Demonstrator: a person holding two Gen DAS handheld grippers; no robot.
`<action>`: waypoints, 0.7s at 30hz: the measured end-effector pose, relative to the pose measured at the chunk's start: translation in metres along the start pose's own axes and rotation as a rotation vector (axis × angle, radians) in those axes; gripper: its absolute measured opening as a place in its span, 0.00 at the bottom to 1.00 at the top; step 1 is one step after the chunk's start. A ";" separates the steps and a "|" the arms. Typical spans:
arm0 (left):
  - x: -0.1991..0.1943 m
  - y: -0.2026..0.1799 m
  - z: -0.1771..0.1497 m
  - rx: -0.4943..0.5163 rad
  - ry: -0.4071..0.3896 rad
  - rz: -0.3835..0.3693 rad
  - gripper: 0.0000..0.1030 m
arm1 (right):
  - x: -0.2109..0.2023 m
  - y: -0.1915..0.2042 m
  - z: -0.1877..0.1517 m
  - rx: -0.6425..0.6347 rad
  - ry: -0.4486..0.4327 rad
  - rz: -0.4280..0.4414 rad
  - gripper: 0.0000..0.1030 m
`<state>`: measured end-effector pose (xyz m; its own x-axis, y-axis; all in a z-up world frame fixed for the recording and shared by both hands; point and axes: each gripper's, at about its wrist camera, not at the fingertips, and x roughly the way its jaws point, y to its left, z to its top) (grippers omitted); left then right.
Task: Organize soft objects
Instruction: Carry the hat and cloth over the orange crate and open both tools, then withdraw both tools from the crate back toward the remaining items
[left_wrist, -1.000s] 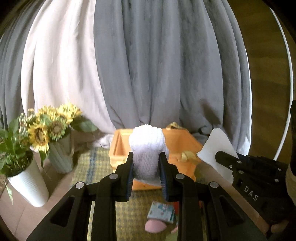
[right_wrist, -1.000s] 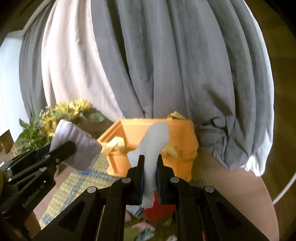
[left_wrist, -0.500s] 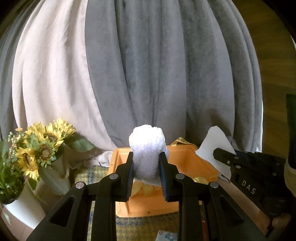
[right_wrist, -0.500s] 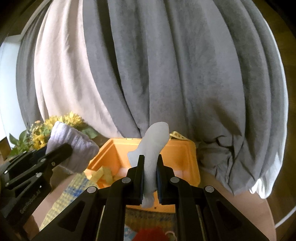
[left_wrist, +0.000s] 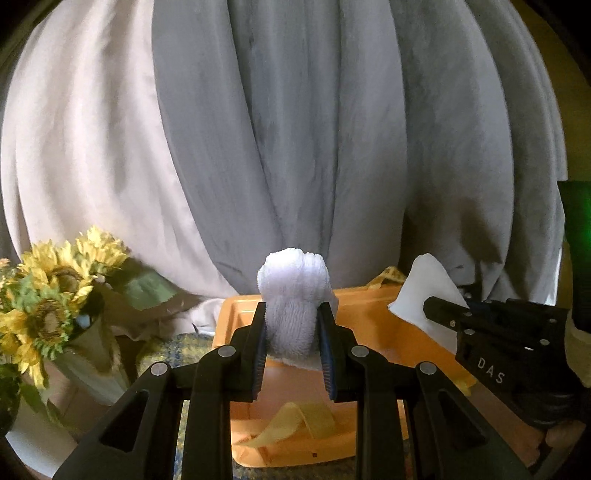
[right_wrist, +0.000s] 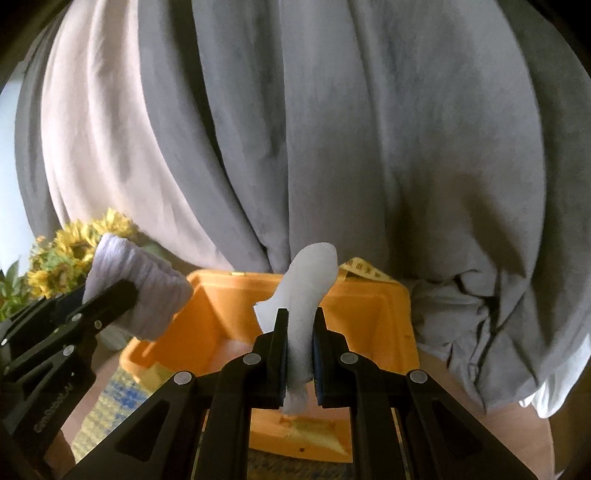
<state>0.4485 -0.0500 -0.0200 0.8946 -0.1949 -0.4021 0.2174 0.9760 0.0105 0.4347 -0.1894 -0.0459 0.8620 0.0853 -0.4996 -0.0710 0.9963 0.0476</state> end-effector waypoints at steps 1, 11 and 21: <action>0.006 0.000 0.000 0.001 0.012 -0.001 0.25 | 0.006 -0.001 0.002 0.000 0.013 -0.001 0.11; 0.060 0.002 -0.013 0.023 0.140 -0.017 0.34 | 0.059 -0.013 0.000 0.026 0.165 0.015 0.26; 0.051 0.005 -0.013 0.023 0.123 0.002 0.67 | 0.054 -0.018 -0.002 0.019 0.143 -0.058 0.63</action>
<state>0.4901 -0.0536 -0.0518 0.8408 -0.1780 -0.5113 0.2256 0.9737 0.0319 0.4814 -0.2024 -0.0750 0.7843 0.0285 -0.6197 -0.0122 0.9995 0.0305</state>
